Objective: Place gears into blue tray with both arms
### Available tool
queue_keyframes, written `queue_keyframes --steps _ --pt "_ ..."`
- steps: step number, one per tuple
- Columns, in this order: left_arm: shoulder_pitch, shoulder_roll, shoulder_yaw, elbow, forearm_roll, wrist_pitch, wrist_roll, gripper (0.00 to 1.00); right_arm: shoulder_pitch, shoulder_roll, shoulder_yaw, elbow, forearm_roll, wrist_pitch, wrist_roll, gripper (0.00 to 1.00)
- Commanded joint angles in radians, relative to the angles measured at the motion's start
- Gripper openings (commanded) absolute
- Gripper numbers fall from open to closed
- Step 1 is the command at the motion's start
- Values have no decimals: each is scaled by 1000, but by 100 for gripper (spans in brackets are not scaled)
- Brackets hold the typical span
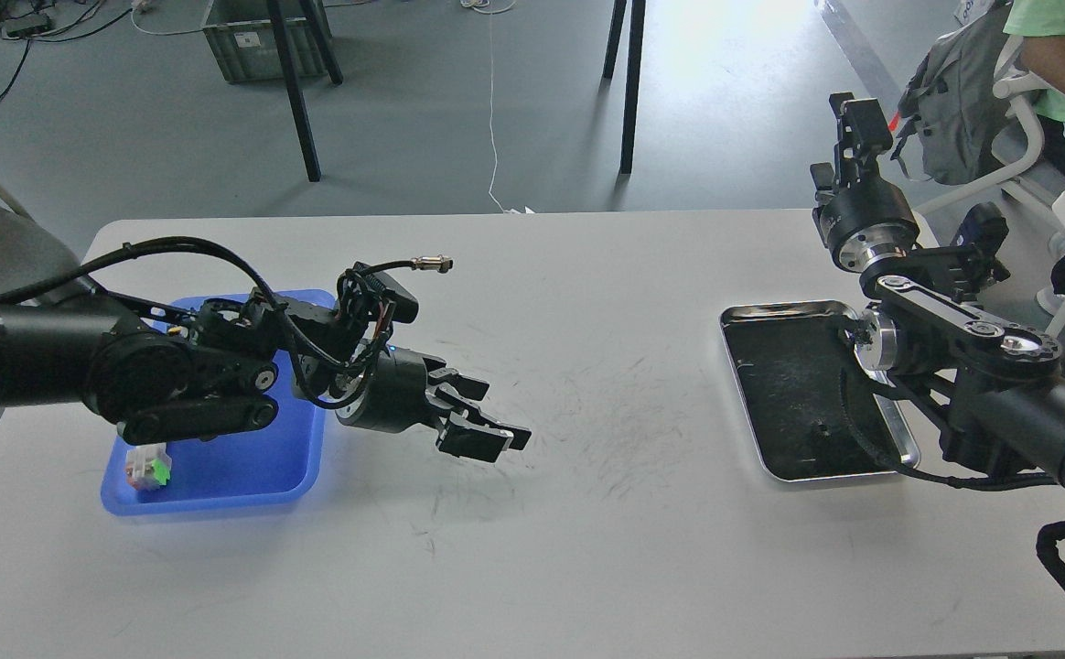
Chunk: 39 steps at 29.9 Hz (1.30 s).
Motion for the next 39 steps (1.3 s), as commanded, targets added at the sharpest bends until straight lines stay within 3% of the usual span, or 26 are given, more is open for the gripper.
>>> queue_keyframes --steps 1,12,29,39 --pt "4 -27 15 35 4 4 0 98 -20 -4 34 -1 18 10 0 97" --pt "31 -56 44 96 58 79 0 94 -49 -12 48 3 23 27 0 97" --pt "37 -31 3 98 35 35 0 98 -51 -10 41 5 21 30 0 97" --pt "67 -31 16 113 52 67 0 95 -51 -10 40 6 21 30 0 97"
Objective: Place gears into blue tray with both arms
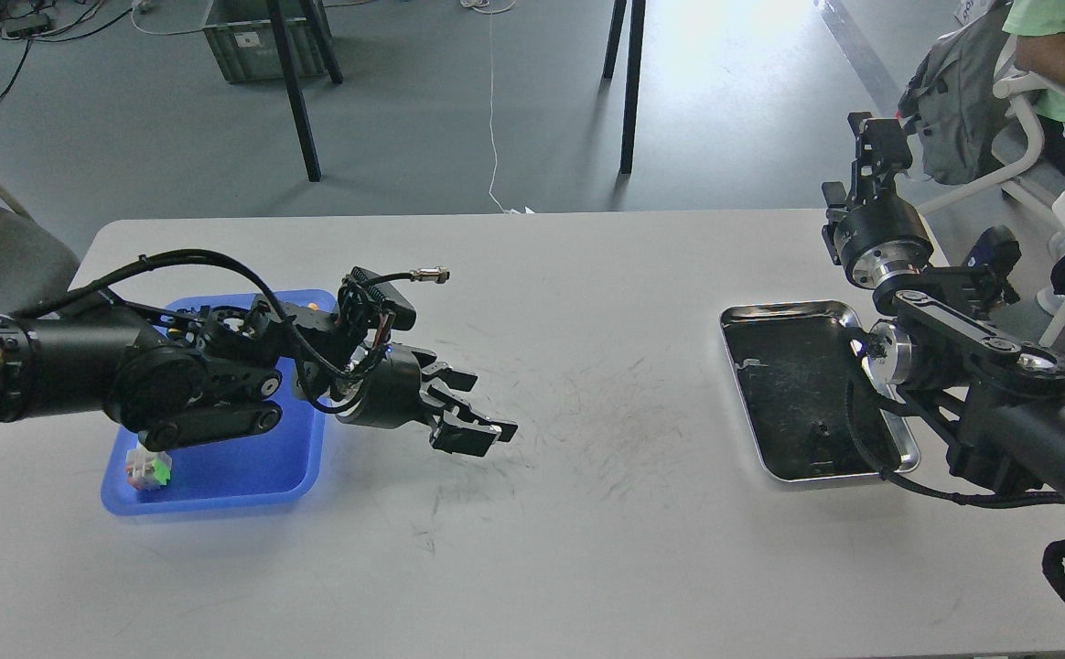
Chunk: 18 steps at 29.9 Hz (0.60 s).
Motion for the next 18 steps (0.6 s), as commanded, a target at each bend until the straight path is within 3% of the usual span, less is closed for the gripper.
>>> queue_keyframes --steps 1,10,18 --pt "4 0 6 5 7 8 0 94 0 0 -2 0 0 0 0 97" --pt "15 -8 37 22 85 62 0 82 0 0 -3 0 0 1 0 97" --pt "62 -17 39 71 107 105 0 80 -1 2 -5 0 0 0 0 97"
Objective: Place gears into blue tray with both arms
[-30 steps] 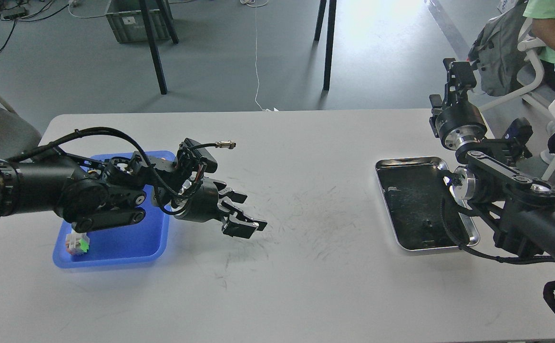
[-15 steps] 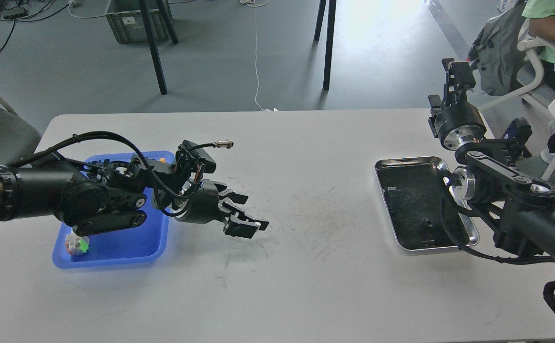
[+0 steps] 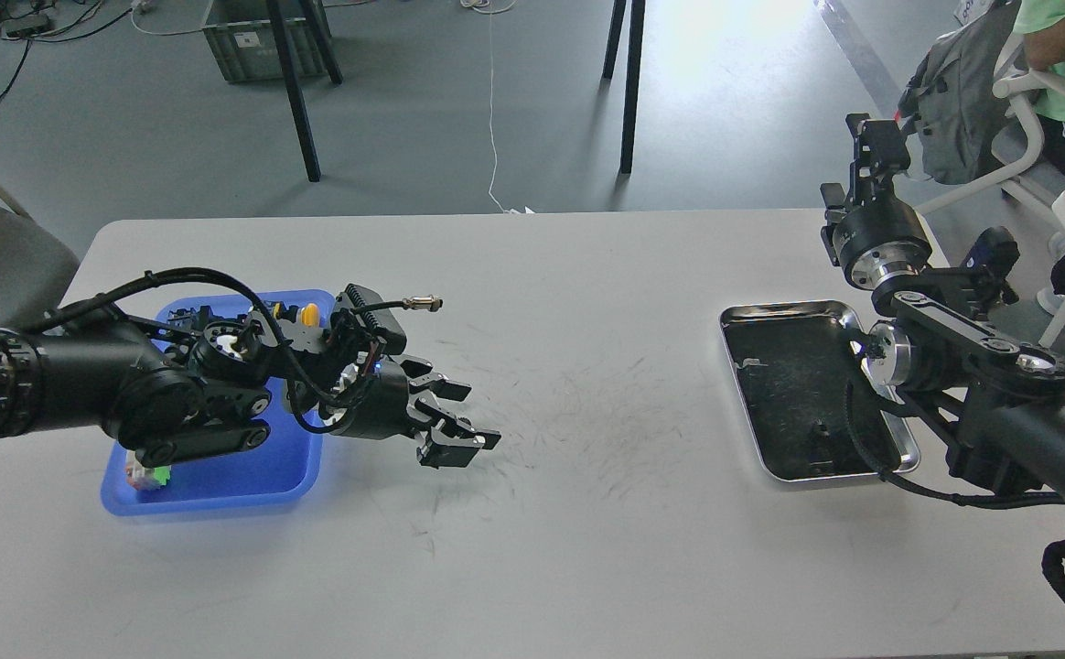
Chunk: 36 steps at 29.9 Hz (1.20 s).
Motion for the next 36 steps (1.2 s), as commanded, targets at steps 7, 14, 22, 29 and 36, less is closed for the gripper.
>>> queue_keyframes --steps 7,14,22,29,36 --pt "35 -5 1 40 23 28 0 77 -1 2 -2 5 -1 0 0 97" --pt "56 -5 2 62 28 28 0 67 -1 2 -2 6 -1 0 0 97" --pt "72 -3 4 60 33 28 0 65 -1 1 -3 5 -1 0 0 97" --pt "81 -8 4 82 40 28 0 44 -1 -1 -3 6 -1 0 0 97" --pt "95 -8 4 93 42 28 0 41 -1 -1 -5 6 -3 0 0 97"
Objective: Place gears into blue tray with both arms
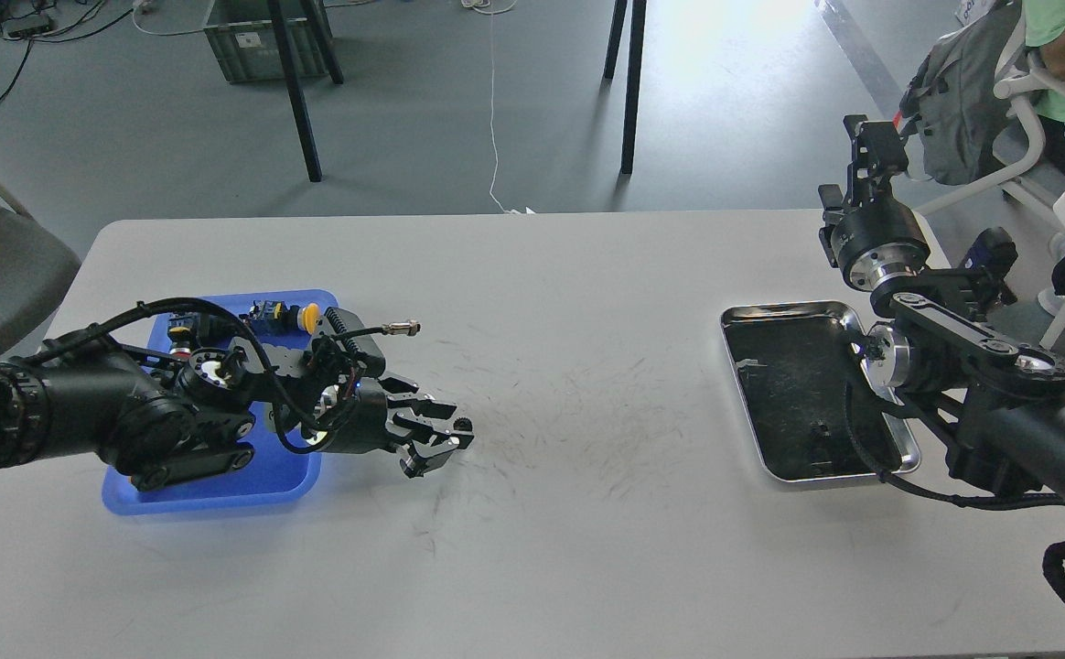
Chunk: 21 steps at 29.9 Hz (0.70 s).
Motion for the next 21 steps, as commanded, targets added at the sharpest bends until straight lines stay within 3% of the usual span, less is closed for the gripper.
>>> queue_keyframes --steps 1,21 --pt "10 0 1 4 2 -1 -1 38 0 0 0 -2 -1 0 0 97" --pt "8 3 -13 27 14 17 -1 21 -5 0 -2 -3 -8 0 0 97"
